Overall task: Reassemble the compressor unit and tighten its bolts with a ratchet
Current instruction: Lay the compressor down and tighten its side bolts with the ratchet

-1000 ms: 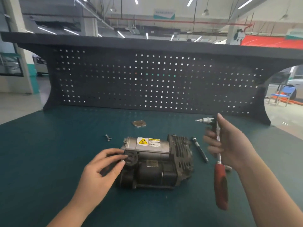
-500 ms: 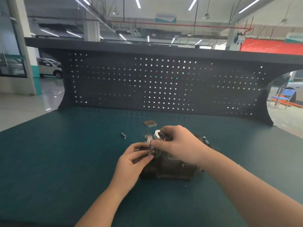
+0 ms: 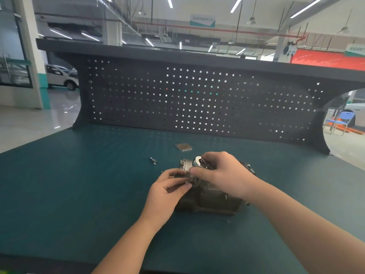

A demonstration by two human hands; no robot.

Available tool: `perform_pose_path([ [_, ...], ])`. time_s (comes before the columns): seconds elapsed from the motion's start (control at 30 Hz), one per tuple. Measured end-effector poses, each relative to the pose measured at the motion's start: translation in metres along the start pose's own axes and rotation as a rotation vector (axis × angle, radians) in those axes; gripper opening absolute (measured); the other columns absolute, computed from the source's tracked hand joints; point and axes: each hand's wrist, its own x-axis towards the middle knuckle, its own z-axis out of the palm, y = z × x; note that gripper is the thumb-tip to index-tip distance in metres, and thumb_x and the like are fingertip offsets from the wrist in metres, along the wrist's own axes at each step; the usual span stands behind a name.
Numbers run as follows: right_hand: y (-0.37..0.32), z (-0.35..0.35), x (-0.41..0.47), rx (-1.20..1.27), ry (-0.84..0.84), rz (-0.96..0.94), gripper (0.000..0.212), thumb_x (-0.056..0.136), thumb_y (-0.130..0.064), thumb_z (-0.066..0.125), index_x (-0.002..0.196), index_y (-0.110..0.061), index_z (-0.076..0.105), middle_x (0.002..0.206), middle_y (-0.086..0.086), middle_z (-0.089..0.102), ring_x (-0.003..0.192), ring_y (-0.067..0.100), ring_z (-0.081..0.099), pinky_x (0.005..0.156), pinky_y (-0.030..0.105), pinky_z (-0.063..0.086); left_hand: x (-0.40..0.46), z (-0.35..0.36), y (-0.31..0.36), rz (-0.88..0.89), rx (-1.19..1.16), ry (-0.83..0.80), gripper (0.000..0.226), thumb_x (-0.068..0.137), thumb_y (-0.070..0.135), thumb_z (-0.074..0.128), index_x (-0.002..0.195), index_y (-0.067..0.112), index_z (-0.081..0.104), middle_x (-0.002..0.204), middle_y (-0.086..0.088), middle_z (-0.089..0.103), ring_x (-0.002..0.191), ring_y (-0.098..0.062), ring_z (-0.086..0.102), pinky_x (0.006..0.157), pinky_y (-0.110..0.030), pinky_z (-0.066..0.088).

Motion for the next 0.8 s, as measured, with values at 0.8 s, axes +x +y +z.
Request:
perform_pose_path([
  [0.8,-0.03,0.023,-0.01,-0.12,0.124,0.112,0.029,0.089,-0.049,0.057,0.084,-0.021,0.053,0.08,-0.003,0.059,0.071,0.012,0.053,0.058,0.022,0.04,-0.007,0.025,0.015,0.214,0.209,0.236,0.052,0.085,-0.001,0.065,0.074,0.05,0.067,0.063,0.023,0.065,0.056,0.005,0.054,0.055,-0.004,0.037],
])
